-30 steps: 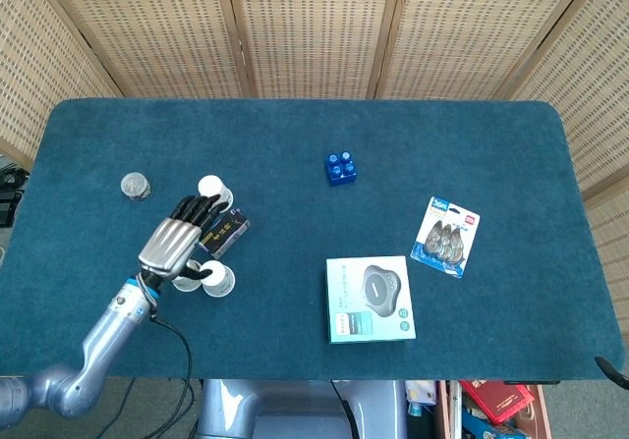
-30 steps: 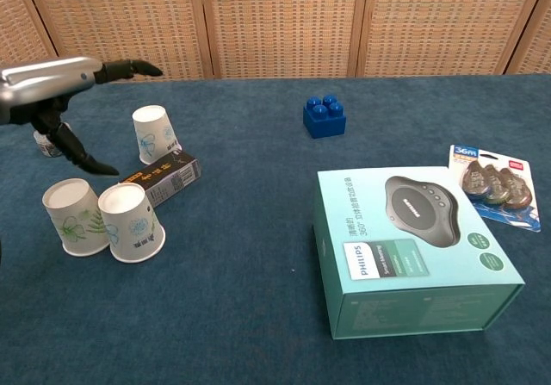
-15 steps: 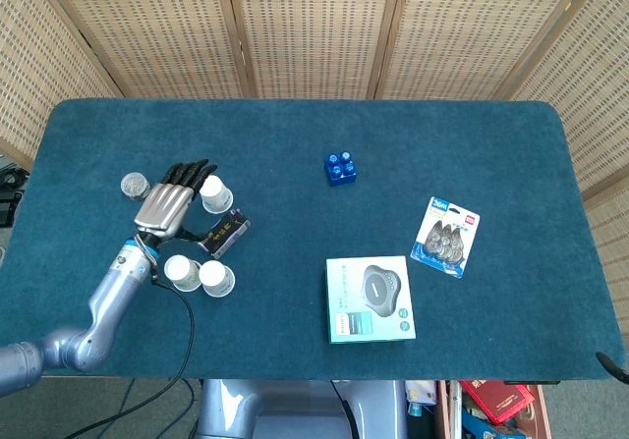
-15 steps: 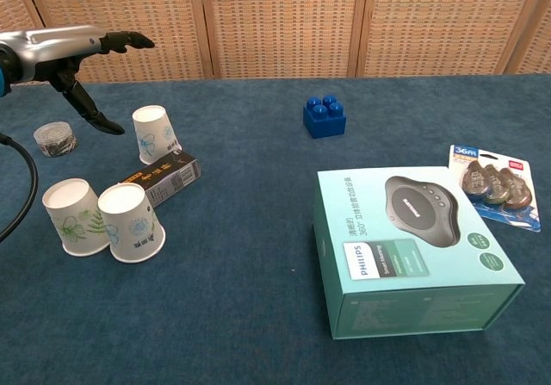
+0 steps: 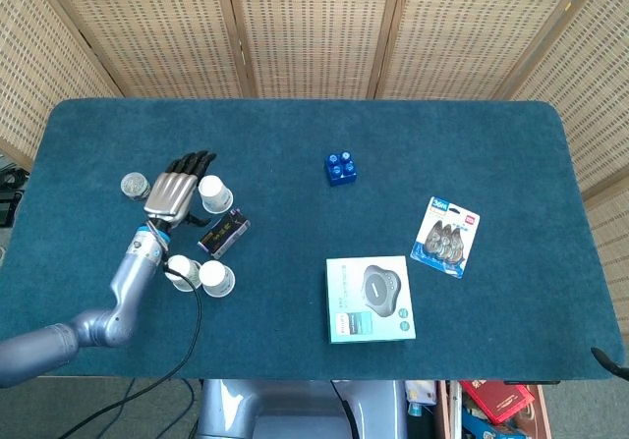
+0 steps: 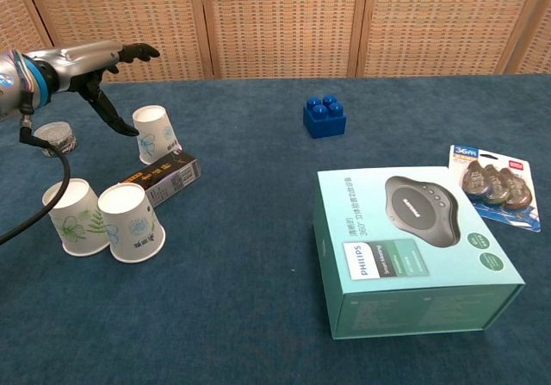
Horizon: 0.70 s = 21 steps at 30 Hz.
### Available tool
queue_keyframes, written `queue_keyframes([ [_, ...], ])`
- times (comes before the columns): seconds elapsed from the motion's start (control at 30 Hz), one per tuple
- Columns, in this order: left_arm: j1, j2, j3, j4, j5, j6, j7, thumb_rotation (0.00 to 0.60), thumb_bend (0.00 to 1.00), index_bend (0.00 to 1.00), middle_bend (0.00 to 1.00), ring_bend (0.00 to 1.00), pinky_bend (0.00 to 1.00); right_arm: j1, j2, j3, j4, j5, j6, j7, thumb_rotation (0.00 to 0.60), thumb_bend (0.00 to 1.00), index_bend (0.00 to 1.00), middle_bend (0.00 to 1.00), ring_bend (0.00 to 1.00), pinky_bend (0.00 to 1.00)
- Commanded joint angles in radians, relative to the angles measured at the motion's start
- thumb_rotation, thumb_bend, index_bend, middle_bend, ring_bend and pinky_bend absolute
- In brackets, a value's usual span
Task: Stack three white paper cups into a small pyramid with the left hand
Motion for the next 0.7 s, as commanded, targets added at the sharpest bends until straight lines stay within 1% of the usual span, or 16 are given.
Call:
queue_keyframes([
  [0.03, -0.051, -0.066, -0.013, 0.114, -0.077, -0.06, 0.054, 0.6, 0.14, 0.1, 0.13, 0.12, 0.19, 0.005, -0.001, 0.005, 0.002, 0.017, -0.014, -0.001, 0.6, 0.0, 0.0, 0.0, 0.0, 0.0],
  [0.17, -0.077, -0.1, -0.031, 0.171, -0.114, -0.087, 0.061, 0.6, 0.14, 0.19, 0.22, 0.19, 0.25, 0.007, -0.002, 0.008, 0.004, 0.026, -0.02, 0.001, 0.6, 0.0, 0.0, 0.0, 0.0, 0.0],
  [0.3, -0.11, -0.145, -0.037, 0.254, -0.139, -0.101, 0.095, 0.6, 0.14, 0.26, 0.26, 0.23, 0.27, 0.012, -0.003, 0.012, 0.006, 0.036, -0.031, 0.001, 0.6, 0.0, 0.0, 0.0, 0.0, 0.0],
  [0.43, -0.134, -0.181, -0.052, 0.308, -0.155, -0.111, 0.104, 0.6, 0.14, 0.33, 0.34, 0.3, 0.31, 0.015, -0.005, 0.016, 0.008, 0.043, -0.037, -0.001, 0.6, 0.0, 0.0, 0.0, 0.0, 0.0],
  [0.57, -0.146, -0.202, -0.054, 0.339, -0.167, -0.125, 0.116, 0.6, 0.14, 0.4, 0.41, 0.36, 0.35, 0.016, -0.007, 0.019, 0.011, 0.05, -0.041, 0.0, 0.6, 0.0, 0.0, 0.0, 0.0, 0.0],
  [0.7, -0.151, -0.223, -0.058, 0.364, -0.185, -0.112, 0.137, 0.6, 0.14, 0.45, 0.44, 0.4, 0.38, 0.016, -0.006, 0.022, 0.012, 0.056, -0.043, 0.006, 0.6, 0.0, 0.0, 0.0, 0.0, 0.0],
])
